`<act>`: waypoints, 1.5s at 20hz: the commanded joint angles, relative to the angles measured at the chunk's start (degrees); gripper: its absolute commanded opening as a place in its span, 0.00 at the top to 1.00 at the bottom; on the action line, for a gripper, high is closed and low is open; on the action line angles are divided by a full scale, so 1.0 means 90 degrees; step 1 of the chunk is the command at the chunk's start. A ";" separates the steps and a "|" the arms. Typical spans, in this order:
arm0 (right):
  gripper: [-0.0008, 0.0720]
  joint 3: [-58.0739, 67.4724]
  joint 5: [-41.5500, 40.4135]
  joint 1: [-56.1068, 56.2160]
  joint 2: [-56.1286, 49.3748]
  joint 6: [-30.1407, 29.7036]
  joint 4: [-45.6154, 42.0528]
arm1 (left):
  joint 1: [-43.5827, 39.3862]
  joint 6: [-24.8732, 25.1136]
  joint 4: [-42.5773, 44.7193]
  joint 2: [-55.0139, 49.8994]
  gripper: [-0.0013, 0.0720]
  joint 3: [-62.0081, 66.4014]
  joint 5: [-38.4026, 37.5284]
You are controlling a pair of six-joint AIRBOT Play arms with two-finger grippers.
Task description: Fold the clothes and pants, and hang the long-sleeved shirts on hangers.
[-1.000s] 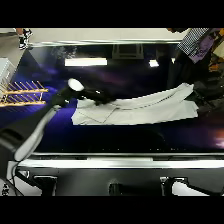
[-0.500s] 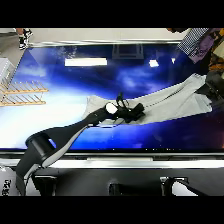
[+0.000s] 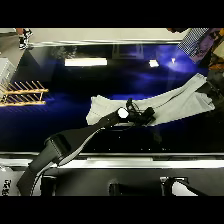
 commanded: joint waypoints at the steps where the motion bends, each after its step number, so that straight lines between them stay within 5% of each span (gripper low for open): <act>1: 0.94 0.0007 -0.0202 0.0005 0.0002 -0.0012 -0.0005 | -0.0012 -0.0163 0.0058 -0.0092 0.96 0.0146 -0.0367; 4: 0.94 0.0007 -0.0333 0.0005 -0.0002 -0.0083 -0.0080 | 0.0318 -0.0165 0.1001 0.0233 0.96 0.0192 -0.1404; 9: 0.94 0.0002 -0.0512 0.0733 -0.0143 0.0000 0.0187 | 0.1532 -0.0165 0.4000 0.1875 0.96 0.0192 -0.3558; 15: 0.94 0.0002 -0.1889 0.3033 -0.0493 0.1120 0.0039 | 0.3349 0.0248 0.5629 0.4374 0.96 0.0192 -0.5848; 21: 0.94 0.0002 -0.2798 0.4692 -0.1243 0.1858 0.0041 | 0.4503 0.0248 0.6139 0.6084 0.96 0.0187 -0.6380; 30: 0.94 0.0002 -0.3755 0.5838 -0.2356 0.2443 0.0044 | 0.4835 0.0515 0.6462 0.6346 0.96 0.0172 -0.6683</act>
